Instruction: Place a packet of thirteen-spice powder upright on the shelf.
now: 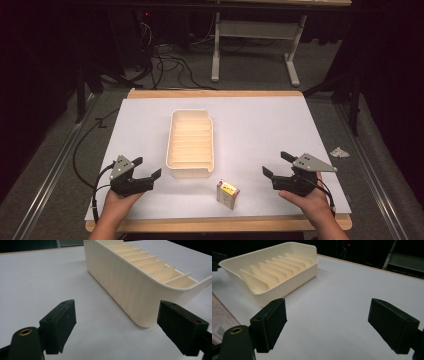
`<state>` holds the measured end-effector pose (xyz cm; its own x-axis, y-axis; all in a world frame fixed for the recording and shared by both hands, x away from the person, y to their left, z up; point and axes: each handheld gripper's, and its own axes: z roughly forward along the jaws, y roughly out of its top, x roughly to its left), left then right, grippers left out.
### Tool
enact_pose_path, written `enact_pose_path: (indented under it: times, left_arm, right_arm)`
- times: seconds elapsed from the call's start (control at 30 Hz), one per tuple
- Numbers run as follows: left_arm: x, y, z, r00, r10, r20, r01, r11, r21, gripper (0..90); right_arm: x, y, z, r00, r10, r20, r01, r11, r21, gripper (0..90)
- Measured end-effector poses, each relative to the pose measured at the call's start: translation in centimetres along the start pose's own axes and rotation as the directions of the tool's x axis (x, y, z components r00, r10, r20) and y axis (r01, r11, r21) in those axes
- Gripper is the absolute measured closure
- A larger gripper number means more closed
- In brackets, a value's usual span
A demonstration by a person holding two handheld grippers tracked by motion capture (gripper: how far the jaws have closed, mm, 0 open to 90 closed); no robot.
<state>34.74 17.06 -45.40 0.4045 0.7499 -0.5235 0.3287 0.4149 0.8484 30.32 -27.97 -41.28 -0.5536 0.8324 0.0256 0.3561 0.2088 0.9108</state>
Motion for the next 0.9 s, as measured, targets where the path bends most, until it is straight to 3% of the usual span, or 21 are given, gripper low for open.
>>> enact_pose_path:
  times: [0.23, 0.43, 0.5, 0.73, 0.9]
  left_arm:
    - [-0.1, -0.2, 0.1, 1.0, 0.007, 0.002, -0.007, 0.9999, 0.009, 16.2]
    - [-0.1, -0.3, 0.1, 0.9999, 0.016, 0.001, -0.016, 0.9998, 0.014, 16.2]
    - [-0.1, -0.3, 0.0, 0.9999, 0.017, 0.001, -0.017, 0.9998, 0.013, 16.2]
    - [0.1, -0.2, -0.3, 0.9998, 0.02, -0.007, -0.019, 0.9998, 0.009, 16.3]
    - [0.1, -0.2, -0.5, 0.9998, 0.02, -0.009, -0.02, 0.9998, 0.007, 16.3]
  right_arm:
    - [1.8, 0.5, 0.2, 0.9978, -0.029, -0.06, 0.029, 1.0, -0.009, 15.5]
    - [3.8, 1.6, 0.0, 0.9896, -0.045, -0.137, 0.039, 0.998, -0.047, 15.7]
    - [3.9, 1.7, 0.0, 0.9885, -0.047, -0.144, 0.04, 0.998, -0.053, 15.8]
    - [5.8, 2.2, 0.3, 0.974, -0.047, -0.222, 0.033, 0.997, -0.064, 15.5]
    - [7.0, 2.1, 0.8, 0.9571, -0.067, -0.282, 0.054, 0.997, -0.054, 15.3]
